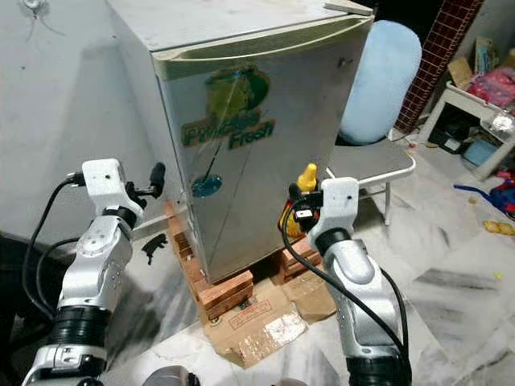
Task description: Restocking fridge
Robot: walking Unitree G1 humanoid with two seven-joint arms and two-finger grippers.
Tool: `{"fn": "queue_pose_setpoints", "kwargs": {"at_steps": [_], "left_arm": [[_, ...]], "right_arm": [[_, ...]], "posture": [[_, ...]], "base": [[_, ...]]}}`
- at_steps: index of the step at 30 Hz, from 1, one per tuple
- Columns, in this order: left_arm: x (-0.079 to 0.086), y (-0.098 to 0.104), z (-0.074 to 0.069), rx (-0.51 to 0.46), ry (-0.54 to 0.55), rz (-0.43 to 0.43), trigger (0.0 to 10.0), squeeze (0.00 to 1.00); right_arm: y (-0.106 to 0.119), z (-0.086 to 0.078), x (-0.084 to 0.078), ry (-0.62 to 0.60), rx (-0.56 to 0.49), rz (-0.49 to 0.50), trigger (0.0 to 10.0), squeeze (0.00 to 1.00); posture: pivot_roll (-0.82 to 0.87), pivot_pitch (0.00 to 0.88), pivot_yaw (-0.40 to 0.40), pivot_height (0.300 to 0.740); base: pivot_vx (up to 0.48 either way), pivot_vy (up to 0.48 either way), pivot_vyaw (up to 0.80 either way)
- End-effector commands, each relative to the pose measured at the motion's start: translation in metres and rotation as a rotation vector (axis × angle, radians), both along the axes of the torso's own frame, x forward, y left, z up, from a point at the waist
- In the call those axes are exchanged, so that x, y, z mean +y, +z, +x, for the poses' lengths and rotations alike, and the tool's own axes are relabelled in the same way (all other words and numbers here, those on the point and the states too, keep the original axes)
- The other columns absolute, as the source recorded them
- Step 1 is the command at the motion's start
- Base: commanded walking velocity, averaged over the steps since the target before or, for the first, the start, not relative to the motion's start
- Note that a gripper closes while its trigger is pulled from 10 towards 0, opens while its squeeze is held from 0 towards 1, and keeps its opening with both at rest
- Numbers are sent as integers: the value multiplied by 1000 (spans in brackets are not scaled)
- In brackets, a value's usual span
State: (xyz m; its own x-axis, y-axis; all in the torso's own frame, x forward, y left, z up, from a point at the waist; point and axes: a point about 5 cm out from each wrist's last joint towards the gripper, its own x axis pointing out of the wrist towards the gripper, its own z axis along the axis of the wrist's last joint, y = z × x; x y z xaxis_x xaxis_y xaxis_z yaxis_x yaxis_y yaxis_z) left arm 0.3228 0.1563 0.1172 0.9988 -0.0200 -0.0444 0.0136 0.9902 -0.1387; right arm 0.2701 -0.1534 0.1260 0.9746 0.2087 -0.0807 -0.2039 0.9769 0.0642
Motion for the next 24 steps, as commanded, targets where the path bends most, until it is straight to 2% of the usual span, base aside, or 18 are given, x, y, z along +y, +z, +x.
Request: {"fn": "queue_pose_setpoints", "kwargs": {"at_steps": [1,3,12,24], "left_arm": [[-3,4,3,-21,-24,-5,10000,0],[-5,5,4,-29,-40,-16,10000,0],[-5,1,-3,-48,-37,-25,10000,0],[-6,2,-1,-60,-36,-26,10000,0]], "right_arm": [[15,0,-3,-7,-59,6,10000,0],[15,-2,-7,-16,-56,3,10000,0],[18,3,-2,17,-52,-16,10000,0],[19,7,-2,25,-53,-46,10000,0]], "posture": [[-50,0,-9,740],[-53,0,-9,740],[-27,0,-25,740],[-32,0,-21,740]], "base": [[0,0,-769],[0,0,-800],[0,0,0],[0,0,0]]}}
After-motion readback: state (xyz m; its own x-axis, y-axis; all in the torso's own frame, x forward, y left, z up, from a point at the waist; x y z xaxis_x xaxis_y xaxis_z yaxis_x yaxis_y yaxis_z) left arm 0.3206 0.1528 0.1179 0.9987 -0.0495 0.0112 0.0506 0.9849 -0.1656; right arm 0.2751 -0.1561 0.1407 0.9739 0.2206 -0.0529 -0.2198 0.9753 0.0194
